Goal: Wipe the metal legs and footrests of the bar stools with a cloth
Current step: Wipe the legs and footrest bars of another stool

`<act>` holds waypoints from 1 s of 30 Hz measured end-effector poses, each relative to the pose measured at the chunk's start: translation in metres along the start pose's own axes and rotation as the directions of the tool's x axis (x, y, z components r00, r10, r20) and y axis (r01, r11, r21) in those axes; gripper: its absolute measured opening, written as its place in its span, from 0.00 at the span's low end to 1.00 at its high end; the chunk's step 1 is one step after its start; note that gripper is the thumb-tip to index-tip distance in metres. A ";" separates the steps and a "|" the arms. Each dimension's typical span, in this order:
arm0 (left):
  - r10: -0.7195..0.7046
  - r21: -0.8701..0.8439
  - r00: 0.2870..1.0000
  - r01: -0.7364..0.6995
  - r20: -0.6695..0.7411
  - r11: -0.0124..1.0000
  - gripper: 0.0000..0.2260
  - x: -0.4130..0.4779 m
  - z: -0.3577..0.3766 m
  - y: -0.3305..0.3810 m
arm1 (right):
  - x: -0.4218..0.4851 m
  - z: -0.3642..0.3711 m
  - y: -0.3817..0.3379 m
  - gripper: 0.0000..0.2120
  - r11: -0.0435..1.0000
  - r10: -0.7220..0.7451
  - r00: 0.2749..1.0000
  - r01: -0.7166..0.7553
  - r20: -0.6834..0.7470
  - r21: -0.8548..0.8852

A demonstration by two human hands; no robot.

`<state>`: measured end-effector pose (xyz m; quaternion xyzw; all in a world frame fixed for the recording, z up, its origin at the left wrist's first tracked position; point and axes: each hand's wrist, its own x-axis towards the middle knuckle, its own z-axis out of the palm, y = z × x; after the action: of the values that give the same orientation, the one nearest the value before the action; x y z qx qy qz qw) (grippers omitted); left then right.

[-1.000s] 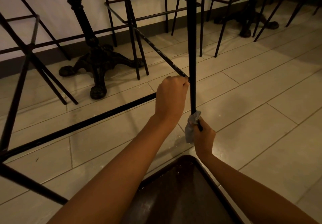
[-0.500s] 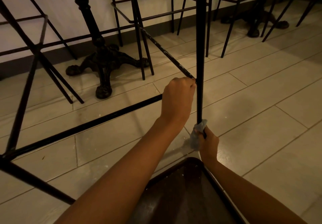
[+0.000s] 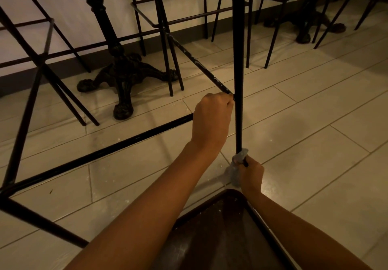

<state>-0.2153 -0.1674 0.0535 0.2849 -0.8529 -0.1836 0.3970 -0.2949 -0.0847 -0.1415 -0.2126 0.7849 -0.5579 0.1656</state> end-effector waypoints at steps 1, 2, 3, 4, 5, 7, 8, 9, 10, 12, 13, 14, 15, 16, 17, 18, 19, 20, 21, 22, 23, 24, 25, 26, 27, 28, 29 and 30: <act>0.006 0.006 1.000 -0.006 0.001 1.000 0.08 0.000 0.000 0.000 | 0.001 0.001 0.001 0.06 1.000 0.001 1.000 -0.001 0.003 -0.020; 0.010 0.013 1.000 -0.010 0.002 1.000 0.08 0.000 0.000 0.001 | 0.001 0.001 0.002 0.06 1.000 0.000 1.000 0.000 0.007 -0.028; 0.012 0.019 1.000 -0.012 0.000 1.000 0.08 0.000 0.000 0.000 | 0.002 0.001 0.003 0.06 0.999 0.009 1.000 -0.008 0.015 -0.054; 0.012 0.023 1.000 -0.012 -0.005 1.000 0.08 0.000 0.000 0.000 | 0.003 0.001 0.005 0.07 0.996 0.019 0.999 -0.017 0.029 -0.082; 0.014 0.026 1.000 -0.014 -0.010 1.000 0.08 0.000 0.000 -0.001 | 0.005 0.001 0.008 0.08 0.991 0.036 0.998 -0.030 0.048 -0.127; 0.020 0.035 1.000 -0.020 -0.012 0.999 0.07 0.000 0.001 -0.001 | 0.010 0.000 0.009 0.10 0.976 0.105 0.991 -0.086 0.086 -0.201; 0.023 0.040 1.000 -0.023 -0.009 0.999 0.07 0.000 0.001 -0.001 | 0.012 -0.001 0.009 0.11 0.966 0.143 0.985 -0.117 0.099 -0.229; 0.026 0.044 1.000 -0.025 -0.008 0.999 0.07 0.000 0.000 -0.001 | 0.013 -0.001 0.008 0.12 0.960 0.159 0.981 -0.128 0.108 -0.249; 0.027 0.043 1.000 -0.027 -0.010 0.999 0.07 0.000 0.000 -0.001 | 0.013 -0.001 0.007 0.12 0.956 0.160 0.981 -0.127 0.106 -0.264; 0.019 0.019 1.000 -0.019 -0.013 1.000 0.07 0.000 -0.001 -0.002 | 0.010 0.000 0.005 0.12 0.957 0.161 0.985 -0.140 0.064 -0.254; 0.014 0.010 1.000 -0.014 -0.007 1.000 0.08 0.000 -0.001 -0.001 | 0.007 0.001 0.007 0.12 0.967 0.150 0.988 -0.139 0.036 -0.213; 0.011 0.004 1.000 -0.011 0.000 1.000 0.08 0.000 -0.001 0.000 | 0.004 0.003 0.010 0.11 0.977 0.144 0.990 -0.140 0.009 -0.161; 0.010 0.000 1.000 -0.010 0.003 1.000 0.08 0.000 -0.002 0.000 | 0.002 0.004 0.012 0.11 0.983 0.140 0.990 -0.140 -0.011 -0.116; 0.009 0.000 1.000 -0.009 0.001 1.000 0.08 0.000 -0.002 0.000 | -0.001 0.004 0.011 0.11 0.984 0.150 0.989 -0.151 -0.015 -0.095; 0.006 0.003 1.000 -0.006 -0.005 1.000 0.08 0.000 -0.001 0.000 | -0.002 0.004 0.010 0.11 0.983 0.154 0.988 -0.154 -0.013 -0.095; 0.004 0.006 1.000 -0.004 -0.009 1.000 0.08 0.001 -0.001 -0.001 | -0.001 0.005 0.010 0.12 0.981 0.157 0.988 -0.156 0.002 -0.117; 0.002 0.008 1.000 -0.002 -0.010 1.000 0.08 0.001 0.000 -0.001 | 0.000 0.004 0.009 0.12 0.976 0.151 0.988 -0.146 0.021 -0.159; 0.000 0.008 1.000 0.000 -0.010 1.000 0.08 0.000 0.000 -0.001 | 0.002 0.003 0.007 0.12 0.965 0.157 0.987 -0.147 0.031 -0.216; 0.001 0.007 1.000 -0.001 -0.008 1.000 0.08 0.000 0.000 -0.001 | 0.005 0.003 0.006 0.12 0.952 0.164 0.985 -0.147 0.042 -0.270; 0.006 0.007 1.000 -0.006 -0.006 1.000 0.08 -0.001 -0.001 0.000 | 0.007 0.002 0.006 0.11 0.940 0.178 0.982 -0.152 0.060 -0.305; 0.013 0.011 1.000 -0.013 -0.004 1.000 0.08 -0.001 -0.001 0.001 | 0.011 0.002 0.007 0.12 0.933 0.195 0.977 -0.158 0.083 -0.324; 0.019 0.019 1.000 -0.019 -0.005 1.000 0.08 0.000 -0.001 0.001 | 0.014 0.002 0.007 0.12 0.929 0.215 0.972 -0.172 0.100 -0.329; 0.023 0.028 1.000 -0.023 -0.007 0.999 0.08 0.000 -0.001 0.000 | 0.016 0.002 0.006 0.12 0.926 0.224 0.970 -0.180 0.098 -0.331; 0.025 0.034 1.000 -0.025 -0.010 0.999 0.08 0.001 0.000 -0.001 | 0.017 0.002 0.005 0.13 0.924 0.225 0.970 -0.183 0.090 -0.336; 0.026 0.039 1.000 -0.026 -0.010 0.999 0.08 0.001 0.000 -0.001 | 0.017 0.002 0.006 0.13 0.923 0.219 0.972 -0.181 0.079 -0.341; 0.029 0.045 1.000 -0.029 -0.009 0.999 0.08 0.001 0.000 -0.002 | 0.015 0.003 0.004 0.12 0.923 0.214 0.975 -0.179 0.067 -0.342; 0.034 0.050 0.999 -0.034 -0.007 0.998 0.08 0.001 0.001 -0.002 | 0.012 0.004 0.002 0.12 0.926 0.203 0.978 -0.175 0.051 -0.336; 0.040 0.054 0.999 -0.039 -0.008 0.998 0.08 0.000 0.001 -0.002 | 0.008 0.005 0.001 0.12 0.934 0.190 0.981 -0.172 0.029 -0.314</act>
<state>-0.2154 -0.1692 0.0521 0.2793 -0.8613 -0.1515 0.3966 -0.2997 -0.0926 -0.1439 -0.1790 0.8739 -0.4034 0.2037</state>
